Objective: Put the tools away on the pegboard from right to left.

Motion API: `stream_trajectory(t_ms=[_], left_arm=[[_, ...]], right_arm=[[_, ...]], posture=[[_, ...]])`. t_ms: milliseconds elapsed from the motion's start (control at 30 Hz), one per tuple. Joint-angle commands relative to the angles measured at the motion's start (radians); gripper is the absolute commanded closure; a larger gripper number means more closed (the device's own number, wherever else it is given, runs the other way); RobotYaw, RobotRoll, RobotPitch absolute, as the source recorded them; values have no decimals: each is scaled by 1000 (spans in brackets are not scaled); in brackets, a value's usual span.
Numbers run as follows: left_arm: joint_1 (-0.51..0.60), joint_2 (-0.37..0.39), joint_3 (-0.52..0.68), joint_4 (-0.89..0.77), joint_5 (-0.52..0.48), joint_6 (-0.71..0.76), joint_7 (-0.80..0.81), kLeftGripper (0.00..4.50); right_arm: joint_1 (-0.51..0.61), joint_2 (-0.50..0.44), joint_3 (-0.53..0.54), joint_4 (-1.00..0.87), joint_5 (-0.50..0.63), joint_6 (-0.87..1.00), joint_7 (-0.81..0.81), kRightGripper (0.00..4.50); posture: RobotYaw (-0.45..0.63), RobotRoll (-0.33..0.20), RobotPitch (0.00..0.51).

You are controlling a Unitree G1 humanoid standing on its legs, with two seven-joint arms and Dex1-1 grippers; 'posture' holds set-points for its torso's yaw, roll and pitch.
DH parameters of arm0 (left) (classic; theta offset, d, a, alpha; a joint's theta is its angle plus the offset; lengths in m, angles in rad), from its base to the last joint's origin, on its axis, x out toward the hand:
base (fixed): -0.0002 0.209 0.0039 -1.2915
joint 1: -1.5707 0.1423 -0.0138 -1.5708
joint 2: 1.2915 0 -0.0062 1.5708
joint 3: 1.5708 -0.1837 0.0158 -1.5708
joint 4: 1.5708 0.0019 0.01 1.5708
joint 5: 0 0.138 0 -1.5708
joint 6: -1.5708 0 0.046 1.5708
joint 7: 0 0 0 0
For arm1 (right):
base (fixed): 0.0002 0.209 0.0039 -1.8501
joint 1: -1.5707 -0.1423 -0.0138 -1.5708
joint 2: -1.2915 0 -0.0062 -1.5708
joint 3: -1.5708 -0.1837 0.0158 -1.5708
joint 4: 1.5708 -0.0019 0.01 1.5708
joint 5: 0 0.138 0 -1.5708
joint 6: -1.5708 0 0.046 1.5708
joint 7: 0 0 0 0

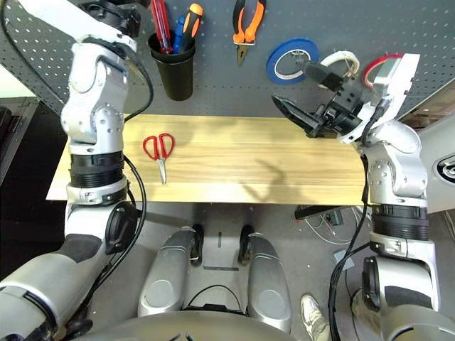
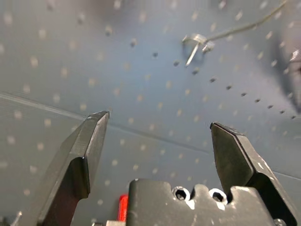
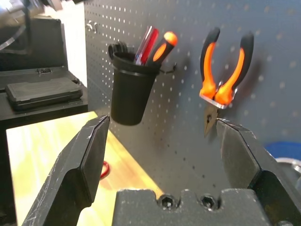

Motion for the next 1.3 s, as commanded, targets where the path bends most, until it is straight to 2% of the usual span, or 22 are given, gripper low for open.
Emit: stream_trajectory(t_ms=[33,100,200,333,600,800,967,1300], left_arm=[[85,19,-16,-144,-29,83,-10,24],[138,24,-19,-201,-47,131,-12,24],[293,38,-39,-305,-56,191,-29,24],[446,41,-60,-361,-48,222,-33,24],[640,-8,-91,-294,5,194,0,24],[665,-17,-82,-159,71,184,40,24],[645,-11,-78,-28,120,147,50,24],[588,27,-74,270,169,180,43,24]], right_arm=[[39,5,16,-14,7,1,26,0],[49,7,21,-8,4,-2,36,0],[73,10,37,5,-8,-6,49,0],[96,10,74,11,-47,-11,51,0],[111,28,180,1,-137,12,6,0],[133,14,251,-3,-200,58,-7,0],[162,2,303,-3,-262,97,-30,0],[145,43,377,32,-371,127,-114,0]], posture=[[191,0,204],[202,0,211],[216,0,219],[223,0,229],[218,0,248],[214,0,263],[208,0,277],[194,0,302]])
